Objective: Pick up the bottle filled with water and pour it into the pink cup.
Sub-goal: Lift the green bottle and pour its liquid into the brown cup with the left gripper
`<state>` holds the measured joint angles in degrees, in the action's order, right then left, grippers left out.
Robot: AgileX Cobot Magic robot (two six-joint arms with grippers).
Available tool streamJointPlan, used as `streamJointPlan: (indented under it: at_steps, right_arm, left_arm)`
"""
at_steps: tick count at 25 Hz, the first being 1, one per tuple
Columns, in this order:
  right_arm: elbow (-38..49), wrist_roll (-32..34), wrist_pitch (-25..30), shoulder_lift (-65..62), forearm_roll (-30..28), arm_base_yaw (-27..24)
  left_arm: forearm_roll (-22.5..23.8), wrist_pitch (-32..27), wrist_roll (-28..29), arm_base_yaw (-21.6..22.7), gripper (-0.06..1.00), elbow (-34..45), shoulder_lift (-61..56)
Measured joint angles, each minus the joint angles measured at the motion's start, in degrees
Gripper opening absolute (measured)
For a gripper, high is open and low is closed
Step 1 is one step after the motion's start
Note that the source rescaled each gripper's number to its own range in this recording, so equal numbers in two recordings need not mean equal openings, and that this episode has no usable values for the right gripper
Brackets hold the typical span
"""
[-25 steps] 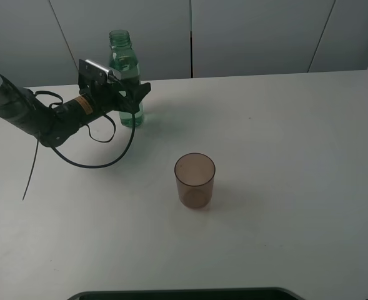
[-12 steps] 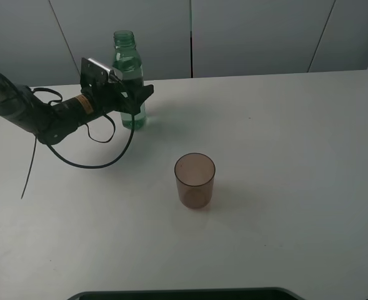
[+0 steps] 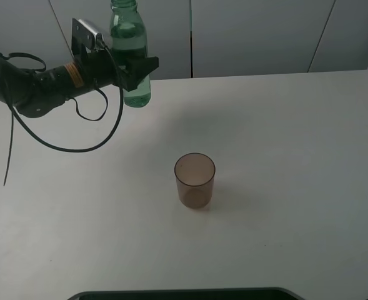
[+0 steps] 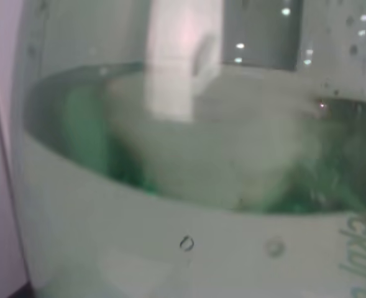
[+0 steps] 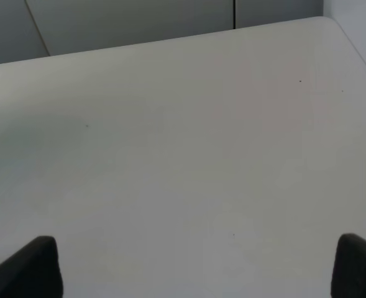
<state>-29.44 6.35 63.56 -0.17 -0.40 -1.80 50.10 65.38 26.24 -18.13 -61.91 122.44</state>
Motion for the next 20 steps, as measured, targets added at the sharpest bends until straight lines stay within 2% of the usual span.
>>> streamJointPlan:
  at_steps: [8,14,20]
  right_arm:
    - [0.0,0.0,0.0,0.0,0.0,0.0]
    - [0.0,0.0,0.0,0.0,0.0,0.0]
    - [0.0,0.0,0.0,0.0,0.0,0.0]
  left_arm:
    - [11.02,0.36,3.36,-0.13,0.01,0.0,-2.77]
    - [13.09,0.26,3.03,-0.13,0.01,0.0,-2.77]
    - [12.04,-0.76,-7.4,-0.13,0.01,0.0,-2.77]
